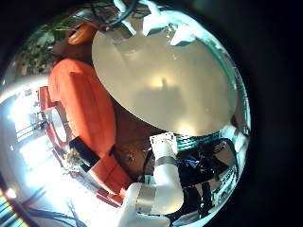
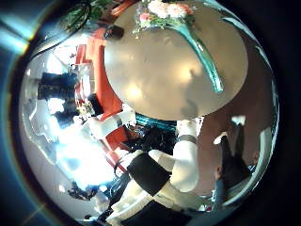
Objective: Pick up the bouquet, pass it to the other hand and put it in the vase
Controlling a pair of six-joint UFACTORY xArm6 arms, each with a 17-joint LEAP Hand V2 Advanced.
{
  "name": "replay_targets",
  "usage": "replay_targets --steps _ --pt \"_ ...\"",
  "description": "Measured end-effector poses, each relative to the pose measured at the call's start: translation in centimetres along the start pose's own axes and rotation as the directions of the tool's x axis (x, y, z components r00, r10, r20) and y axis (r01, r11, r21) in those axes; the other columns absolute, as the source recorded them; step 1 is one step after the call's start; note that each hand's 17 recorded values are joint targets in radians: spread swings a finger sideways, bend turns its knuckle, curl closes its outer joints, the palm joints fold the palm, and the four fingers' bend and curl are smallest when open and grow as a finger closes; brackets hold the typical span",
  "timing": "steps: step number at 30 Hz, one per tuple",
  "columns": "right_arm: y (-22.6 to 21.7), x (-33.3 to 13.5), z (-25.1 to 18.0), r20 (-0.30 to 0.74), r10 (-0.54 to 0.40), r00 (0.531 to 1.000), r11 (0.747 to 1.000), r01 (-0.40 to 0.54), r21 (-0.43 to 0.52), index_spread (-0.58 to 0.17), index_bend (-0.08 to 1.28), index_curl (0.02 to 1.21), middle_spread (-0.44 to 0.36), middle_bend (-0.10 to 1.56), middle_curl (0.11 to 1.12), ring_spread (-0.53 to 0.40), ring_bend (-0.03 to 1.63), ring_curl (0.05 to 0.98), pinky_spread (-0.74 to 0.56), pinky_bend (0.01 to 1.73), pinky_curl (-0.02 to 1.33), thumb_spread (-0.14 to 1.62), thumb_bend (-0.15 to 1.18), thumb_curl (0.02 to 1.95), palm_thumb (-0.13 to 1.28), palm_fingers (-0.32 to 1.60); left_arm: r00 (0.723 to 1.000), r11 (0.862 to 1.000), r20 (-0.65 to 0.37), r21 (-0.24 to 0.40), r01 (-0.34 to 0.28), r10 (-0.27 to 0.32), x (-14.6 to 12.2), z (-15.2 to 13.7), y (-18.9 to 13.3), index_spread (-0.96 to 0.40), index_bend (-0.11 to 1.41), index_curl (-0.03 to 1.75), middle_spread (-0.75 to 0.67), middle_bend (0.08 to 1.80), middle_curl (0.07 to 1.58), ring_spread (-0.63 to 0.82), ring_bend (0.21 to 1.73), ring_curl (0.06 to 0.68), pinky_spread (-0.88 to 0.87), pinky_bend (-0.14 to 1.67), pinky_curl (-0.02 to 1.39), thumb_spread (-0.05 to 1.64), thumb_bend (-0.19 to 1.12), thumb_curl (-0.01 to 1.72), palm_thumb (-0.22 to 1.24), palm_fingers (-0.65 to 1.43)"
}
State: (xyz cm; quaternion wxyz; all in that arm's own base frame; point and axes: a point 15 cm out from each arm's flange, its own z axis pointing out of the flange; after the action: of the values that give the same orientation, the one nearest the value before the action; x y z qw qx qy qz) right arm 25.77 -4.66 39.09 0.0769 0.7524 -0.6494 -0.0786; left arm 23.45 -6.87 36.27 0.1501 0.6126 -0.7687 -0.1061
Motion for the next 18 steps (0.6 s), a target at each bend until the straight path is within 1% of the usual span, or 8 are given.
replay_targets --steps 3,6,9,11,13,17,18 --pt "-0.1 0.5 0.0 0.001 0.006 1.000 1.000 -0.006 0.002 -0.301 0.15 0.32 0.044 0.41 0.35 0.116 0.79 0.159 0.41 0.71 0.08 1.14 -0.02 0.29 0.23 0.29 1.000 1.000 -0.028 -0.002 0.004 -0.004 -0.1 -0.1 0.3 -0.07 0.19 0.37 0.25 0.19 0.35 0.44 0.59 0.127 0.49 0.24 0.28 1.07 -0.02 0.31 0.18 0.22" --pt "0.4 1.0 -0.2 0.003 0.025 1.000 1.000 -0.026 0.011 -0.291 0.15 0.31 0.030 0.43 0.36 0.084 0.83 0.171 0.40 0.70 0.08 1.14 -0.02 0.29 0.23 0.32 0.999 1.000 -0.039 0.004 -0.005 0.006 0.3 -0.7 0.4 -0.08 0.19 0.37 0.24 0.19 0.35 0.44 0.58 0.129 0.49 0.24 0.29 1.07 -0.02 0.31 0.19 0.23" --pt "0.6 1.3 -0.3 0.003 0.031 1.000 0.999 -0.031 0.014 -0.286 0.16 0.30 0.008 0.44 0.37 0.030 0.85 0.180 0.39 0.71 0.08 1.13 -0.02 0.28 0.23 0.34 0.999 1.000 -0.051 0.020 -0.012 0.013 0.8 -1.4 0.2 -0.08 0.18 0.37 0.24 0.19 0.34 0.45 0.58 0.131 0.49 0.23 0.29 1.08 -0.02 0.31 0.19 0.23" --pt "0.8 1.9 -0.1 0.003 0.042 0.999 0.999 -0.042 0.012 -0.291 0.16 0.30 -0.015 0.45 0.37 -0.002 0.86 0.181 0.37 0.72 0.08 1.13 -0.02 0.28 0.23 0.36 0.997 1.000 -0.074 0.018 -0.018 0.020 1.3 -1.3 0.2 -0.08 0.18 0.37 0.24 0.19 0.34 0.45 0.57 0.133 0.49 0.23 0.29 1.08 -0.02 0.30 0.20 0.23" --pt "1.1 2.7 0.4 0.007 0.053 0.999 0.999 -0.053 0.003 -0.287 0.17 0.30 -0.020 0.46 0.37 -0.020 0.87 0.184 0.35 0.72 0.08 1.13 -0.02 0.28 0.24 0.39 0.995 1.000 -0.093 0.007 -0.022 0.023 1.6 -0.8 0.4 -0.08 0.19 0.38 0.24 0.19 0.34 0.45 0.57 0.134 0.49 0.22 0.29 1.08 -0.02 0.31 0.20 0.23" --pt "0.7 4.4 1.0 0.018 0.085 0.996 0.996 -0.085 -0.003 -0.278 0.17 0.30 -0.055 0.50 0.38 -0.079 0.92 0.197 0.29 0.72 0.07 1.14 -0.02 0.28 0.24 0.45 0.995 0.999 -0.092 0.005 -0.043 0.044 2.2 -0.6 0.5 -0.09 0.19 0.38 0.24 0.19 0.34 0.45 0.56 0.135 0.49 0.21 0.30 1.09 -0.02 0.30 0.22 0.24" --pt "0.4 5.3 1.4 0.025 0.100 0.995 0.995 -0.100 -0.005 -0.280 0.18 0.30 -0.071 0.52 0.39 -0.108 0.95 0.203 0.26 0.72 0.06 1.15 -0.02 0.28 0.26 0.49 0.995 0.999 -0.093 0.007 -0.046 0.046 2.3 -0.6 0.5 -0.09 0.19 0.38 0.24 0.19 0.34 0.45 0.56 0.135 0.49 0.21 0.30 1.09 -0.02 0.30 0.22 0.24"
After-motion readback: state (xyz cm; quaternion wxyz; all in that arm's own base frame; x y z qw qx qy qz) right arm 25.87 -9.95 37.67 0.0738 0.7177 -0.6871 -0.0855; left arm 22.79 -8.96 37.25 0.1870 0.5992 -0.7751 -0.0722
